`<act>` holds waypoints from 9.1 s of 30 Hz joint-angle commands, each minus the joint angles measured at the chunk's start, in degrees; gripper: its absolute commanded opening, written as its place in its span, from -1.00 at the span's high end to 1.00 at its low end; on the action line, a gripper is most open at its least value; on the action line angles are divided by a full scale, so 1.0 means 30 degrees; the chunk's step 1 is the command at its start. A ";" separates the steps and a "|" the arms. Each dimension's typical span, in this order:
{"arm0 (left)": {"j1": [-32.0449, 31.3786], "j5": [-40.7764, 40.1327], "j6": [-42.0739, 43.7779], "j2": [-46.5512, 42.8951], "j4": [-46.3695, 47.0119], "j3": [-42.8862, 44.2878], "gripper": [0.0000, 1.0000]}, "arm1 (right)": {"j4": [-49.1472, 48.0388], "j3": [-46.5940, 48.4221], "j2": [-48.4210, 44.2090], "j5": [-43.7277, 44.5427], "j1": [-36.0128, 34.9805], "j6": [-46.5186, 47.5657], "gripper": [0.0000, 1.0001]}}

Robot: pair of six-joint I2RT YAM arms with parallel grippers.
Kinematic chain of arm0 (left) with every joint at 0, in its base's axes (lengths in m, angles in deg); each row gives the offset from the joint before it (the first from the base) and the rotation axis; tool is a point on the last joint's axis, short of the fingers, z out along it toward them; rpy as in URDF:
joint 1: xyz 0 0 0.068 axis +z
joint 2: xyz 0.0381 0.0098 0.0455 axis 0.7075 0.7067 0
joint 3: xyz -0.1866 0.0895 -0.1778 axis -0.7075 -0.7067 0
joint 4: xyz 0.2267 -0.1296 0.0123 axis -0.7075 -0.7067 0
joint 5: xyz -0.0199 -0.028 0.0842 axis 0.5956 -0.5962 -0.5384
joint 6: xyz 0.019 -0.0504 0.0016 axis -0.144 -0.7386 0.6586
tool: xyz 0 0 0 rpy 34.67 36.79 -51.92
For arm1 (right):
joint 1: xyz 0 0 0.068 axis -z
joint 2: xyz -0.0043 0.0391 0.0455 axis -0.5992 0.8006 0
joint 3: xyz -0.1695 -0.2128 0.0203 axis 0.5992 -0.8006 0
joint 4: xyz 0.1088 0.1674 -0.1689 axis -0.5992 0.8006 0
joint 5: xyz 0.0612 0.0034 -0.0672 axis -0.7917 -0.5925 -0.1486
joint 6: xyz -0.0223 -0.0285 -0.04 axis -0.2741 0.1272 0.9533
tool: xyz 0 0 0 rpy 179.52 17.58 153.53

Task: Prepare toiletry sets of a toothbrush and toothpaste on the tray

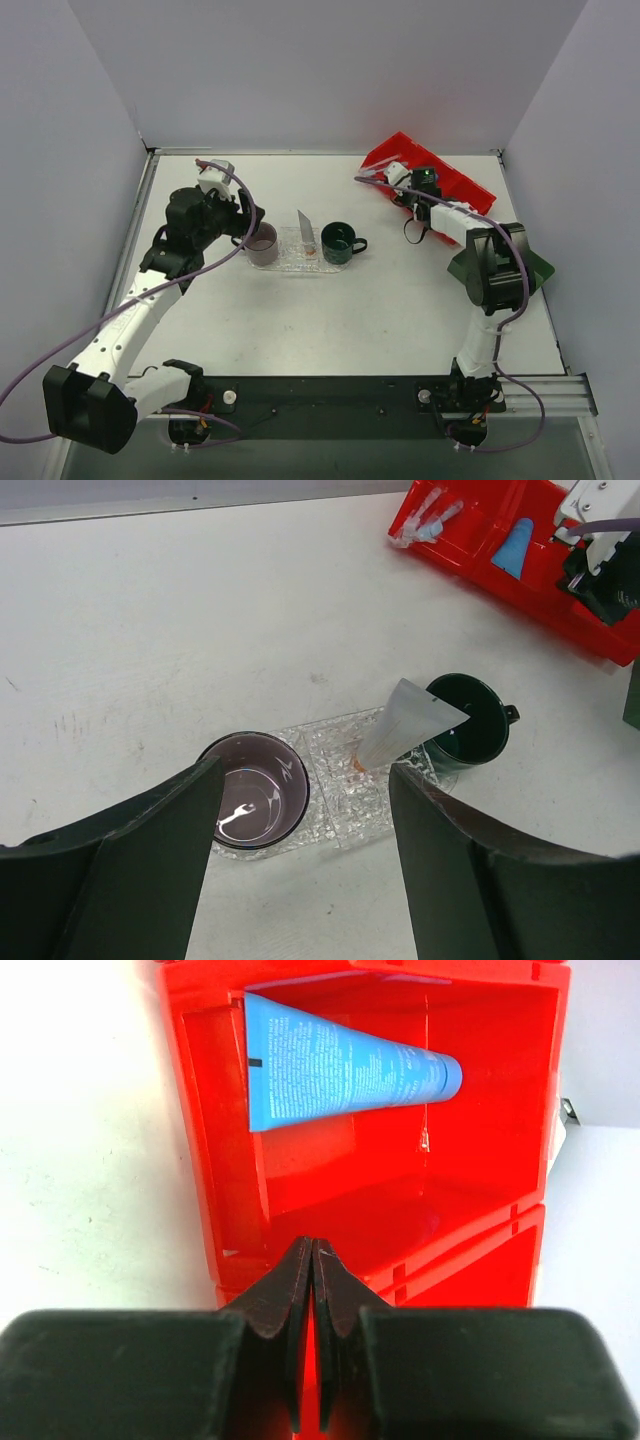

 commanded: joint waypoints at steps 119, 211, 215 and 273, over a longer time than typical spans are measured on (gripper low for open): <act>-0.0296 0.1752 0.0180 -0.1013 0.1301 0.0004 -0.54 | -0.2743 -0.0257 -0.5243 -0.2511 0.2336 -2.8952 1.00; -1.7348 -0.4019 1.8259 0.6958 1.3758 -0.1492 0.74 | 1.3370 -0.6823 -2.1861 -1.9155 0.0197 -2.8247 0.93; -1.7348 -0.2908 1.6473 0.5848 1.1591 -0.1257 0.76 | 1.3399 -0.6442 -2.2036 -1.8774 0.0459 -2.8100 0.55; -1.0610 1.5997 0.1438 0.3237 0.7048 -0.1228 -0.50 | 0.8680 -0.4772 -2.0805 -1.2219 -1.1200 -1.9839 1.00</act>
